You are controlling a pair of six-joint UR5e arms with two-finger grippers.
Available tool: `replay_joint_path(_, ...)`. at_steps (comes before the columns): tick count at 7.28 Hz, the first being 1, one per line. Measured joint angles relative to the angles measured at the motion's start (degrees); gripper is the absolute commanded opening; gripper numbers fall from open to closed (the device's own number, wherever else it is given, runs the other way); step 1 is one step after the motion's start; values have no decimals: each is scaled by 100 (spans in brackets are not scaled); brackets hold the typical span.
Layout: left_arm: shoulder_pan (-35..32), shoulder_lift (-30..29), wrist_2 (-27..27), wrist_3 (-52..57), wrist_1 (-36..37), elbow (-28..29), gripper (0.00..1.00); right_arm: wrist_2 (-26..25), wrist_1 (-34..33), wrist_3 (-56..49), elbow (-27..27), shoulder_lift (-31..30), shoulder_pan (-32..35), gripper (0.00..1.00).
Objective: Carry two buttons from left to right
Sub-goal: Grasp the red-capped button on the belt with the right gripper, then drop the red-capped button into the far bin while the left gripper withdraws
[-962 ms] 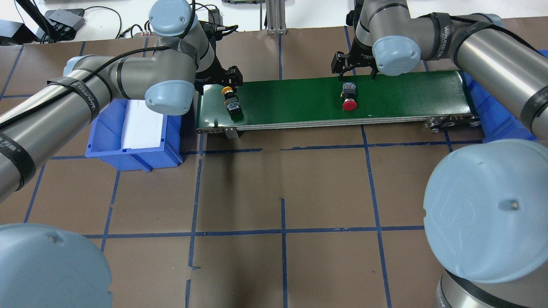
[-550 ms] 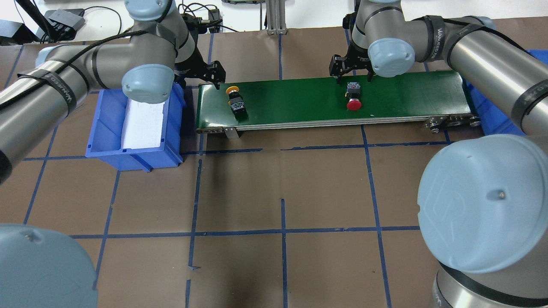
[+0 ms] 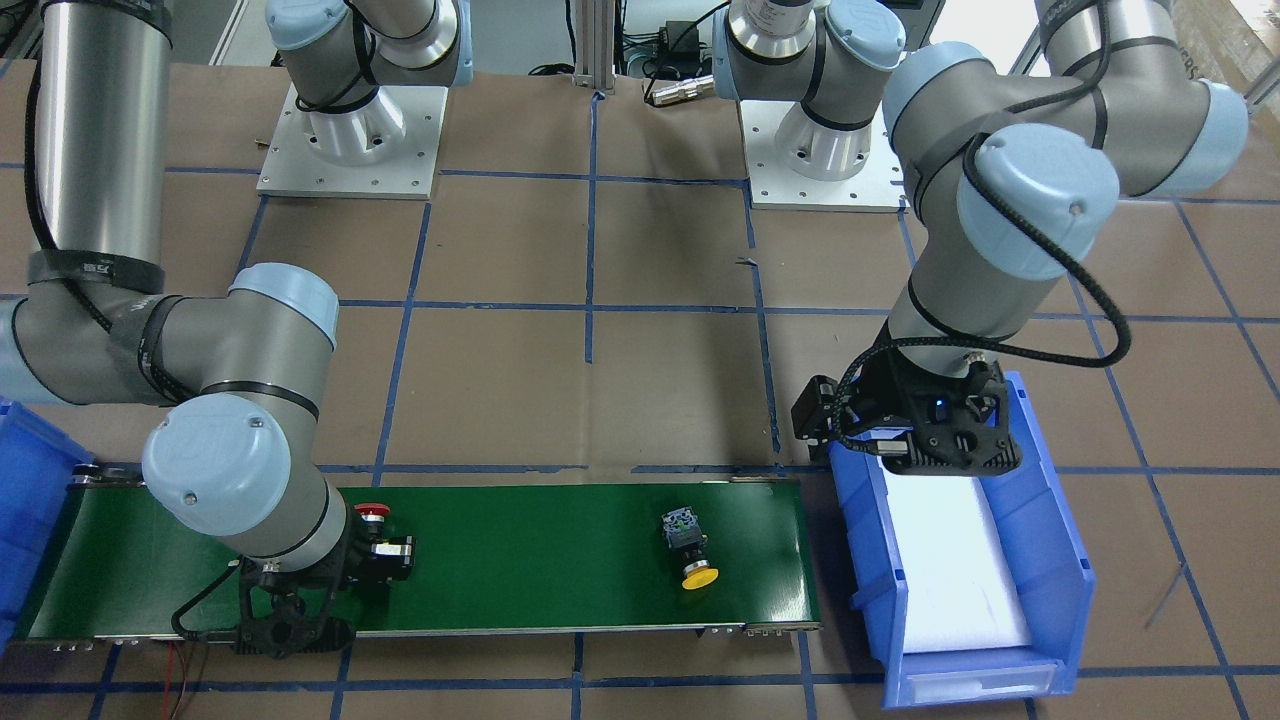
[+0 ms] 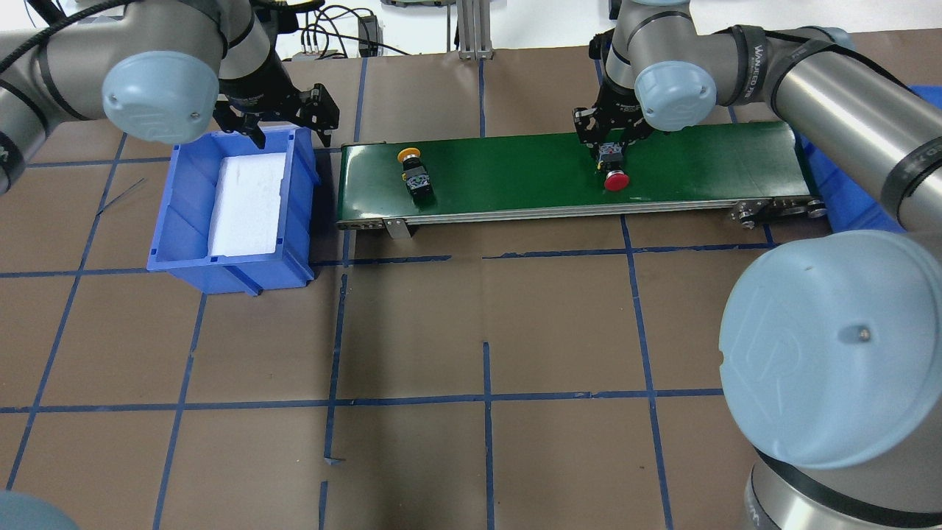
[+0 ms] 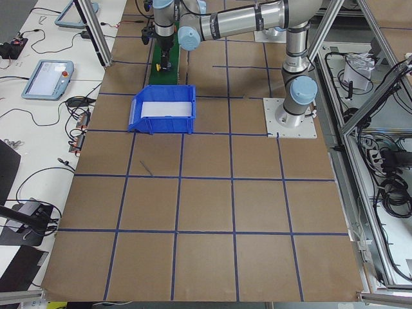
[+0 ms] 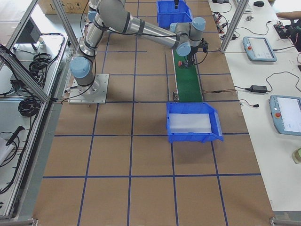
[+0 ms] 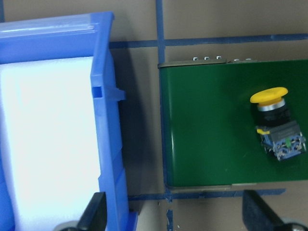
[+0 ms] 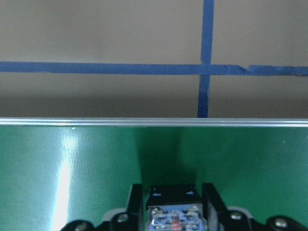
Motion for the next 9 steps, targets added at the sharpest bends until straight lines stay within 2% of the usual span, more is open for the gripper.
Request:
replay_joint_path(2, 28, 582, -19, 0, -454, -20, 100, -2, 297, -77, -176, -108, -70, 3)
replay_joint_path(4, 37, 904, -11, -5, -854, 6, 100, -45, 1043, -410, -674, -197, -290, 3)
replay_joint_path(6, 86, 977, -1, -11, -1031, -16, 100, -69, 1477, -1098, -993, -229, -840, 3)
replay_joint_path(9, 293, 1039, -10, 44, -1575, -54, 100, -48, 1658, -1803, -1156, -300, -1900, 3)
